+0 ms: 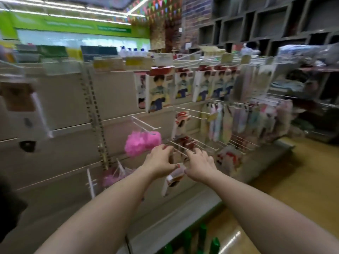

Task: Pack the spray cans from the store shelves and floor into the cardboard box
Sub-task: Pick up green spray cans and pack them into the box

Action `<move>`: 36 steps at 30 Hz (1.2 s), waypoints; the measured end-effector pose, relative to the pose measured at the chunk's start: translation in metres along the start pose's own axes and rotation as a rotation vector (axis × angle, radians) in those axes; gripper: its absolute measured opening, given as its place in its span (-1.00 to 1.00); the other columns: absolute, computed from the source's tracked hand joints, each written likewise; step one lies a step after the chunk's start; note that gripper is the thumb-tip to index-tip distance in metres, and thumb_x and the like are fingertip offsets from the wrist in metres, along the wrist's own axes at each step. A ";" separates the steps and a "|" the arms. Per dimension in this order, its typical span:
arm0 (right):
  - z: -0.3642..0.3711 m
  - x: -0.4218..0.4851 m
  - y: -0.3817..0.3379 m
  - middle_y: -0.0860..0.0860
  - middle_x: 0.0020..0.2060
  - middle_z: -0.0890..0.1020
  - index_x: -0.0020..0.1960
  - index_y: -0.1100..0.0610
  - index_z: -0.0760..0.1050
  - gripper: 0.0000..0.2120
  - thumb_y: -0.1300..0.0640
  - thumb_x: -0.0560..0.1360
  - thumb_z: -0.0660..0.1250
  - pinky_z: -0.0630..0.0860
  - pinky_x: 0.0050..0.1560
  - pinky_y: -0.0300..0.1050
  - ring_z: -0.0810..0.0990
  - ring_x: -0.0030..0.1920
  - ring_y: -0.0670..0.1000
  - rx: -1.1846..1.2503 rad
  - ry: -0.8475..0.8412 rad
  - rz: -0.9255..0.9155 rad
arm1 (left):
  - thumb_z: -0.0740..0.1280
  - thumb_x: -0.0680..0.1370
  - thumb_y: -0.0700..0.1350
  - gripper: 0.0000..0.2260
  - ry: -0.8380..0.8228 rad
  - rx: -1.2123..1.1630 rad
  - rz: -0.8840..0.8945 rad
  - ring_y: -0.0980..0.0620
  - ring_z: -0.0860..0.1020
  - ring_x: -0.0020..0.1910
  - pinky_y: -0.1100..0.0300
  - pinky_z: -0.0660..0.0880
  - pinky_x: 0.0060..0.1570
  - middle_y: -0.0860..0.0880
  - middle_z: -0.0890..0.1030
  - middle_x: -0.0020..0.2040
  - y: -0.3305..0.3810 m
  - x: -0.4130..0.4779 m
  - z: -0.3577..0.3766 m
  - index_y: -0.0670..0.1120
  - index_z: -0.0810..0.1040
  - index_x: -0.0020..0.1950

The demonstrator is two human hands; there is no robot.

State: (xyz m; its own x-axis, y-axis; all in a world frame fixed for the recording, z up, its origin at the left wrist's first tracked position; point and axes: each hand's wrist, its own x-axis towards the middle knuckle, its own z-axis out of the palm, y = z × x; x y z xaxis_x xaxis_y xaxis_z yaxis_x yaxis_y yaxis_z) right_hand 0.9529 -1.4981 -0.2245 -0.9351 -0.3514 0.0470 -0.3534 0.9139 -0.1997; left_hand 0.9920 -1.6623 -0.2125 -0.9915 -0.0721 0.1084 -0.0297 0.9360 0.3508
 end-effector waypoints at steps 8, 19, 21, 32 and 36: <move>0.011 -0.001 0.086 0.11 0.43 0.37 0.52 -0.03 0.26 -0.40 -0.03 0.53 0.37 0.27 0.46 0.23 0.30 0.45 0.21 0.039 0.018 0.275 | 0.43 0.46 0.20 -0.26 -0.150 0.002 0.249 -0.13 0.26 0.53 -0.09 0.33 0.46 -0.11 0.28 0.57 0.056 0.090 0.058 0.05 0.28 0.58; 0.075 -0.021 0.132 0.16 0.45 0.35 0.54 0.00 0.25 -0.39 -0.03 0.54 0.36 0.30 0.42 0.19 0.31 0.45 0.23 0.101 -0.096 0.683 | 0.46 0.48 0.18 -0.25 -0.407 0.022 0.494 -0.11 0.23 0.55 -0.12 0.32 0.47 -0.06 0.26 0.57 0.088 0.137 0.159 0.08 0.23 0.60; 0.097 -0.026 0.140 0.16 0.44 0.36 0.54 0.00 0.25 -0.39 -0.02 0.54 0.35 0.32 0.42 0.19 0.31 0.45 0.22 0.116 -0.147 0.729 | 0.45 0.50 0.17 -0.27 -0.450 0.043 0.511 -0.11 0.24 0.54 -0.10 0.34 0.46 -0.07 0.27 0.57 0.092 0.137 0.181 0.08 0.24 0.60; 0.239 -0.021 0.221 0.15 0.40 0.38 0.52 0.03 0.27 -0.40 -0.09 0.55 0.33 0.36 0.31 0.16 0.35 0.41 0.22 0.247 -0.421 0.819 | 0.44 0.52 0.15 -0.29 -0.782 0.111 0.365 -0.13 0.30 0.50 -0.10 0.37 0.44 -0.11 0.31 0.53 0.086 0.146 0.341 0.02 0.25 0.60; 0.304 -0.023 0.246 0.14 0.34 0.41 0.45 0.05 0.32 -0.47 -0.01 0.53 0.35 0.39 0.27 0.14 0.37 0.36 0.22 0.298 -0.541 0.806 | 0.43 0.47 0.21 -0.34 -0.878 0.146 0.289 -0.18 0.39 0.40 -0.06 0.43 0.35 -0.16 0.42 0.42 0.069 0.146 0.411 0.02 0.37 0.51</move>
State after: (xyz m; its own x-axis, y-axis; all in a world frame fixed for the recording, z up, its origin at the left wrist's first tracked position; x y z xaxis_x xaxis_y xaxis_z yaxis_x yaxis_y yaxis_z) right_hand 0.8954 -1.3267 -0.5721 -0.7280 0.2346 -0.6441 0.4673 0.8573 -0.2159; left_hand 0.7928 -1.4663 -0.5551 -0.7021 0.4003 -0.5889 0.2758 0.9154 0.2933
